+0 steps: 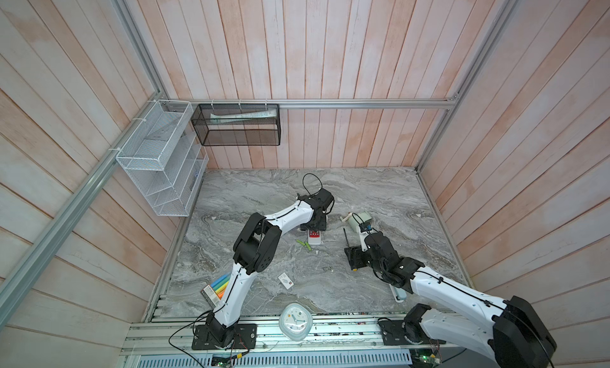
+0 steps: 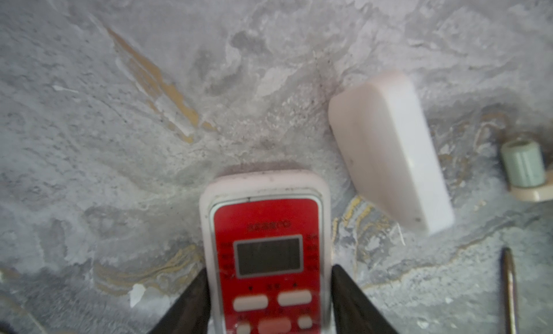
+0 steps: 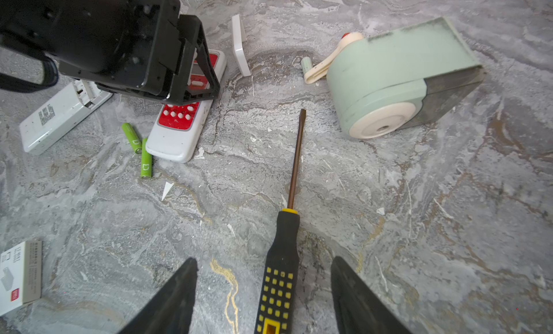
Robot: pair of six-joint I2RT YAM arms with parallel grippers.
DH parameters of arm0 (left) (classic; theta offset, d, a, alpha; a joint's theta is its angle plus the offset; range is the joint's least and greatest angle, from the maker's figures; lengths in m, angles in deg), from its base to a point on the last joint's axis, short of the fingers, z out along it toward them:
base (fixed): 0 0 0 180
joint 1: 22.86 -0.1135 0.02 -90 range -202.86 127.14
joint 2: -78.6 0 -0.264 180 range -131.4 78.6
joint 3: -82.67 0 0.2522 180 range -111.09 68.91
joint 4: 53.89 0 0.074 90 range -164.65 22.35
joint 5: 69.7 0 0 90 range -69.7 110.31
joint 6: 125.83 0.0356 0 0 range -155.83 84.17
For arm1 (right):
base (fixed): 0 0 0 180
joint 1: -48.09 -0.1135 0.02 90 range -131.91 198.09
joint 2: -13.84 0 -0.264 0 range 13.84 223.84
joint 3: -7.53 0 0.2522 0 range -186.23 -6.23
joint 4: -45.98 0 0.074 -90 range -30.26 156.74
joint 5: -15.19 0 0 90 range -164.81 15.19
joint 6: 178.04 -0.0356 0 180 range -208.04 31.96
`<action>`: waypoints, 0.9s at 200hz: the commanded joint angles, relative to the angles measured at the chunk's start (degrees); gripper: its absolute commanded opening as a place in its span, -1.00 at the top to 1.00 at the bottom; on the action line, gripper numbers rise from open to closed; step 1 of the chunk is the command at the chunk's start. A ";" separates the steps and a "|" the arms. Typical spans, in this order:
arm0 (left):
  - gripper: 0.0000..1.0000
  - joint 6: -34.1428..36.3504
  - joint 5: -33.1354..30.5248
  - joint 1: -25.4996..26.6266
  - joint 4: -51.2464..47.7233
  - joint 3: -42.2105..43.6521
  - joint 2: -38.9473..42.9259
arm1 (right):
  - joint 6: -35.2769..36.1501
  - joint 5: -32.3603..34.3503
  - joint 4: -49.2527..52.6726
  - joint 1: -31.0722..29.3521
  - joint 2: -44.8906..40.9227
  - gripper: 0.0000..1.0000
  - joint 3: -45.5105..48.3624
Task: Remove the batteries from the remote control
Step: 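Grasp the red-faced remote at its end with the left gripper and lift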
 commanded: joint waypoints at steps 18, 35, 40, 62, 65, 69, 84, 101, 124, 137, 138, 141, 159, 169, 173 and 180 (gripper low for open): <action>-0.10 0.38 -1.15 0.14 -2.14 -1.50 -2.87 | 0.23 -0.60 -0.16 0.40 -1.96 -0.42 1.10; -0.05 0.38 -2.09 0.00 -2.18 -1.89 -2.88 | 0.20 -0.53 -0.18 0.48 -2.37 -0.42 1.08; -0.05 0.54 -2.34 -0.15 -2.22 -2.06 -2.88 | 0.16 -0.50 -0.07 0.48 -2.41 -0.42 1.07; -0.04 1.07 -2.78 -1.41 -2.24 -2.88 -2.78 | 0.23 -0.82 -0.08 0.48 -2.17 -0.42 0.88; -0.04 1.15 -2.86 -1.67 -2.29 -2.98 -2.80 | 0.18 -0.91 -0.11 0.48 -2.15 -0.42 0.90; -0.04 1.29 -2.96 -2.02 -2.20 -3.15 -2.74 | 0.14 -0.92 -0.07 0.54 -2.08 -0.42 0.86; -0.03 1.99 -2.97 -3.37 -2.00 -3.43 -2.70 | -0.07 -1.04 -0.18 0.58 -1.98 -0.42 0.77; -0.03 2.81 -2.87 -4.88 -1.79 -3.83 -2.69 | -0.14 -1.18 -0.29 0.54 -1.89 -0.42 0.81; -0.07 3.69 -2.86 -6.20 -1.84 -3.96 -2.69 | -0.26 -1.31 -0.29 0.57 -1.46 -0.42 0.67; -0.36 4.14 -3.01 -6.41 -2.23 -3.97 -2.55 | -0.23 -1.37 -0.45 0.57 -1.20 -0.42 0.51; -0.39 4.19 -3.05 -6.41 -2.23 -3.97 -2.54 | -0.21 -1.37 -0.46 0.57 -1.19 -0.42 0.55; -0.45 4.31 -3.04 -6.41 -2.36 -3.97 -2.53 | -0.20 -1.43 -0.47 0.55 -1.11 -0.42 0.49; -0.70 4.43 -2.92 -6.34 -3.27 -3.50 -2.13 | -0.20 -1.54 -0.56 0.57 -0.54 -0.42 0.17; -0.76 4.51 -3.00 -6.16 -3.53 -2.83 -1.77 | -0.20 -1.51 -0.62 0.57 -0.31 -0.42 0.14; -0.77 4.51 -3.10 -6.07 -3.61 -2.52 -1.60 | -0.20 -1.56 -0.65 0.57 -0.22 -0.42 0.06; -0.78 4.51 -3.30 -5.91 -4.12 -2.21 -1.44 | -0.28 -1.55 -0.73 0.56 -0.09 -0.42 -0.02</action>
